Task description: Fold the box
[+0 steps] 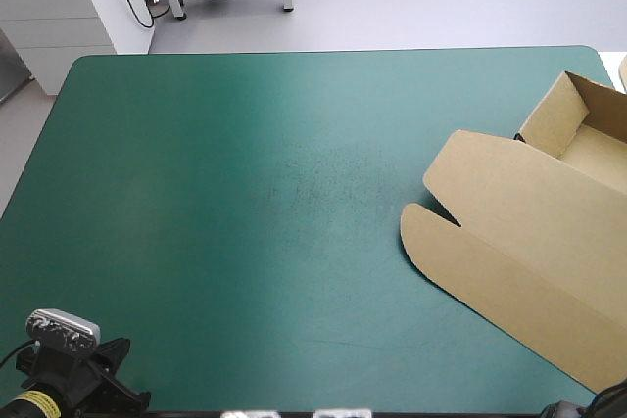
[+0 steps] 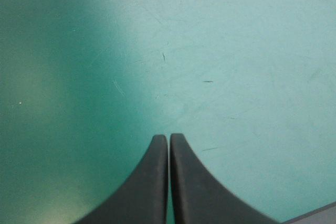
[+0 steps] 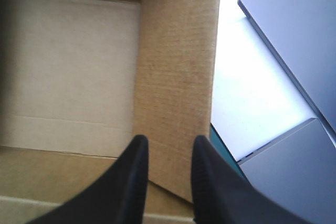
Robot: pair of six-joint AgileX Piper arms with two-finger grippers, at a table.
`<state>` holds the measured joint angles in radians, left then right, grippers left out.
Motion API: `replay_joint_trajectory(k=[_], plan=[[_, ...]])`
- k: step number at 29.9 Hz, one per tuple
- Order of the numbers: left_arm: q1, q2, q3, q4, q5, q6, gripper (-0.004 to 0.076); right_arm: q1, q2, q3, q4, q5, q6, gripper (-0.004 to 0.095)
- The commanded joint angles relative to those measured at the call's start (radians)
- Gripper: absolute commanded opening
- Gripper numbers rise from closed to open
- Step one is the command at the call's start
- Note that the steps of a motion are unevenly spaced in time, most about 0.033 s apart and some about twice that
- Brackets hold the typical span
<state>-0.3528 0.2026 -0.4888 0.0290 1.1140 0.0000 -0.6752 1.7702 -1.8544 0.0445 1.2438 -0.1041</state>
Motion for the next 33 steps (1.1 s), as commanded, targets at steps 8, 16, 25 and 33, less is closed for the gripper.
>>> replay_joint_trajectory(k=[8,16,25,33], plan=[[-0.005,0.012,-0.022,-0.003,-0.051,-0.007,-0.0008,0.047,-0.362,0.077,0.297,0.002,-0.096,-0.0004],[-0.005,0.012,-0.022,-0.003,-0.051,-0.007,-0.0008,0.3,-0.658,0.386,0.233,0.0,-0.097,-0.0004],[-0.005,0.012,-0.022,-0.003,-0.051,-0.007,-0.0008,0.439,-1.086,0.82,0.198,-0.021,-0.135,-0.0004],[-0.005,0.012,-0.022,-0.003,-0.051,-0.007,-0.0008,0.439,-1.412,1.134,0.19,-0.03,-0.17,-0.0015]])
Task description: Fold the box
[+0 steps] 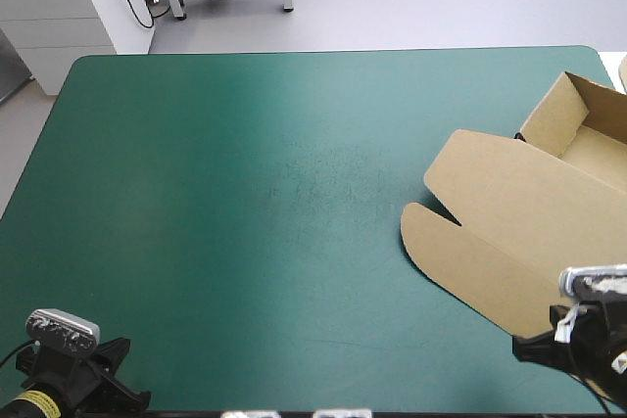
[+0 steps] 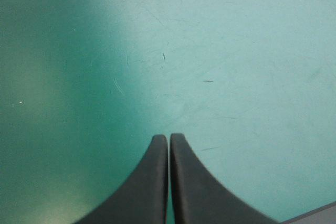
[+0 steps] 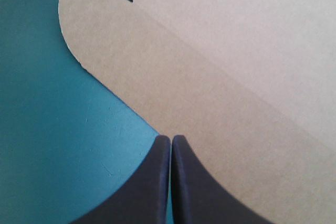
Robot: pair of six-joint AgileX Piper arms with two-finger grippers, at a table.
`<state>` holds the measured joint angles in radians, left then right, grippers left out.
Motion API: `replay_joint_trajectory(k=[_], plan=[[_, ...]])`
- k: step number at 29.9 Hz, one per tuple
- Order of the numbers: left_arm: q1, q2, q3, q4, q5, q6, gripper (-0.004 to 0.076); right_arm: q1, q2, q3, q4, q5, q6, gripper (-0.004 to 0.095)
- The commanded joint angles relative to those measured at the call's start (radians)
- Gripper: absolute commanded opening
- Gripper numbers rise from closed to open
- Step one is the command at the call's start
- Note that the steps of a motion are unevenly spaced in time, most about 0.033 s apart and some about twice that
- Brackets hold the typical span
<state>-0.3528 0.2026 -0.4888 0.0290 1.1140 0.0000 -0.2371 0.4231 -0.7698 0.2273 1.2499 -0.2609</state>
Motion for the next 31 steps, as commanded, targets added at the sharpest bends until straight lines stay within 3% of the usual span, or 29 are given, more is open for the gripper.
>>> replay_joint_trajectory(k=[1,7,14,31], plan=[[-0.005,0.012,-0.022,-0.003,-0.051,-0.007,-0.0008,0.001,-0.095,0.082,0.007,-0.036,-0.018,-0.0021],[-0.005,0.012,-0.022,-0.003,-0.051,-0.007,-0.0008,0.012,-0.196,0.221,0.037,-0.048,-0.069,-0.002],[-0.005,0.012,-0.022,-0.003,-0.051,-0.007,-0.0008,0.051,-0.2,0.227,0.071,-0.096,-0.105,-0.0021],[-0.005,0.012,-0.022,-0.003,-0.051,-0.007,-0.0008,0.051,-0.2,0.227,0.075,-0.096,-0.086,-0.0021]])
